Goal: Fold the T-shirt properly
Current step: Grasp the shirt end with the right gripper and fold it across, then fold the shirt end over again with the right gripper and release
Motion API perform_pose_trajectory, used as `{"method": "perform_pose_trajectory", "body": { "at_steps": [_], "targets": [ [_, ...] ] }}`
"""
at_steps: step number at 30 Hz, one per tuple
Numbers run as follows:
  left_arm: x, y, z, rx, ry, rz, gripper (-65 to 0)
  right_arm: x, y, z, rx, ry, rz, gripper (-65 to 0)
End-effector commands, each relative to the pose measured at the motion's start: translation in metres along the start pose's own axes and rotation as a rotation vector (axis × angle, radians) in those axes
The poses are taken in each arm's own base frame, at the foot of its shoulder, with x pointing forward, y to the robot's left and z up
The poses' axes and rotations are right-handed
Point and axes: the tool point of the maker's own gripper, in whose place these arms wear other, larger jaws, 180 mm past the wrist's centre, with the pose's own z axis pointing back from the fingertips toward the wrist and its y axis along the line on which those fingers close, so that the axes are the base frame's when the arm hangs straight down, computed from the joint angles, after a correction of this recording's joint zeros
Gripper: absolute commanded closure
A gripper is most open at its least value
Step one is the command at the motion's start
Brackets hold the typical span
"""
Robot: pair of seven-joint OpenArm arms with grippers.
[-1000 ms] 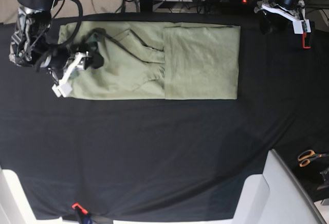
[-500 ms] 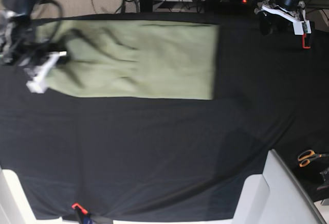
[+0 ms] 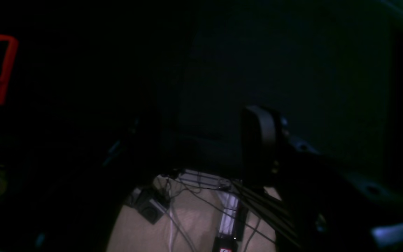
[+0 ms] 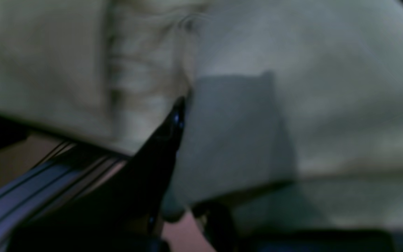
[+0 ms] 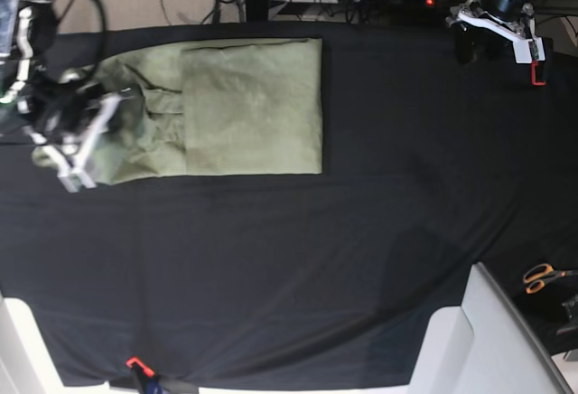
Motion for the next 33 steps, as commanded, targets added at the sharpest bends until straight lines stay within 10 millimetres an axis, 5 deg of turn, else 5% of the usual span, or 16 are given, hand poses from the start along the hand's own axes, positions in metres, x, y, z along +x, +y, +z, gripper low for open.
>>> {"method": "perform_pose_trajectory", "body": {
  "at_steps": [1, 14, 25, 33],
  "targets": [
    [0.011, 0.001, 0.003, -0.008, -0.036, -0.009, -35.2, 0.013, 0.005, 0.005, 0.001, -0.038, 0.026, -0.2],
    [0.011, 0.0, 0.003, -0.009, -0.038, -0.009, -35.2, 0.043, 0.098, -0.019, 0.166, -0.014, -0.007, -0.2],
    [0.011, 0.0, 0.003, -0.009, -0.038, -0.009, -35.2, 0.038, 0.116, -0.04, 0.227, 0.044, -0.069, -0.2],
    [0.011, 0.0, 0.003, -0.009, -0.038, -0.009, -35.2, 0.048, 0.16, -0.039, 0.362, 0.025, -0.065, -0.2]
  ]
}}
